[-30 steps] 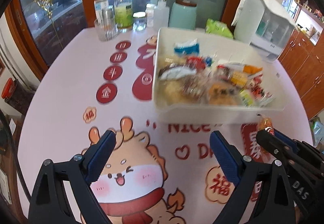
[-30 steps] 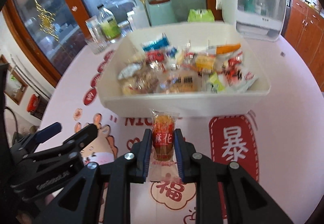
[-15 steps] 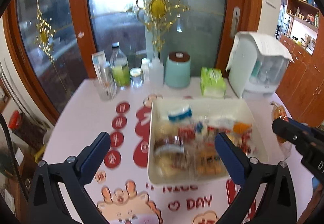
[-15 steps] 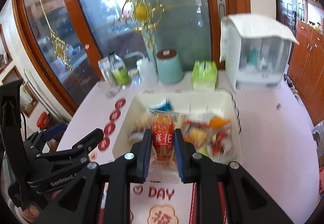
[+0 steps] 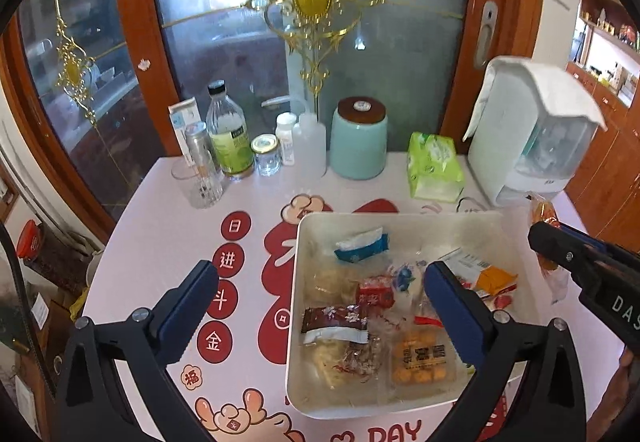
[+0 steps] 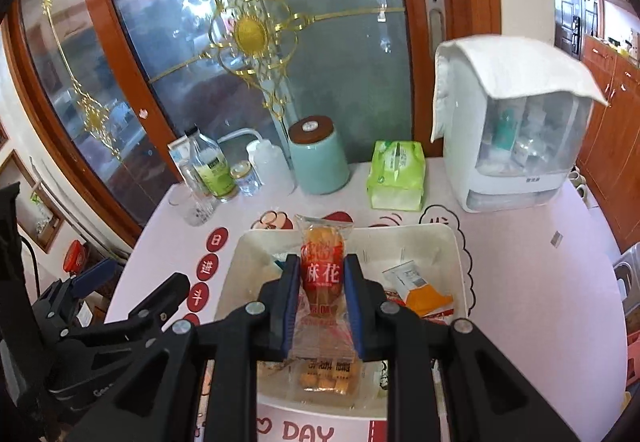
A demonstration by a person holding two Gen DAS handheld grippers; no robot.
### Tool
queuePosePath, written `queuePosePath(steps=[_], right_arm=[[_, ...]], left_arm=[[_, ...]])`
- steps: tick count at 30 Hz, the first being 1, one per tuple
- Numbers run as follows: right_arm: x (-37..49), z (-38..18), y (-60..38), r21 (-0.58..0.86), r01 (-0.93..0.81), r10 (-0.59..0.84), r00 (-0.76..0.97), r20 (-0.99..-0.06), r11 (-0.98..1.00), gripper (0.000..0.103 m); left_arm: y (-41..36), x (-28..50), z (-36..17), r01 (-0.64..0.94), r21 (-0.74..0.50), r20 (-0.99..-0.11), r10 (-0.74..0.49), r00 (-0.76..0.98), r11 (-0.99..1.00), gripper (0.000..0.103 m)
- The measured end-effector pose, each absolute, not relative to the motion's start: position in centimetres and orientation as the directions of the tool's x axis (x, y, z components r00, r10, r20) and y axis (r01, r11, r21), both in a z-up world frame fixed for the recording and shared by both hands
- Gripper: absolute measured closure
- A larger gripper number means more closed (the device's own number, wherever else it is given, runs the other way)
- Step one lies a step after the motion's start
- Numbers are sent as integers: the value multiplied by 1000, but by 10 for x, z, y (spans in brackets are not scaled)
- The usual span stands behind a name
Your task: Organize snacks
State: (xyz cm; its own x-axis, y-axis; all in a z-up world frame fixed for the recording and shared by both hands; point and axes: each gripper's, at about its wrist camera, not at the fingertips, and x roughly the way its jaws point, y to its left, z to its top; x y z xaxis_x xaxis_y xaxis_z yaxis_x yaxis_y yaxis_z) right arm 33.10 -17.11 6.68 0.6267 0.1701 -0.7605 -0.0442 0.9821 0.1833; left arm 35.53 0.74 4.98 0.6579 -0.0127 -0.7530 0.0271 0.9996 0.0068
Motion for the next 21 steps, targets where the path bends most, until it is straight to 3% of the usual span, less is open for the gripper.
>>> queuePosePath(steps=[6, 11, 21], right_arm=[[346, 31, -171, 192, -22, 173, 544, -821, 981, 78], [343, 17, -173, 199, -7, 173, 522, -835, 980, 67], [329, 22, -170, 199, -23, 181, 531, -828, 980, 66]], left_arm=[[6, 364, 26, 32, 29, -780, 3, 626, 999, 1], [4, 364, 19, 41, 38, -788, 5, 616, 998, 1], [-2, 348, 24, 62, 30, -789, -15, 615, 998, 1]])
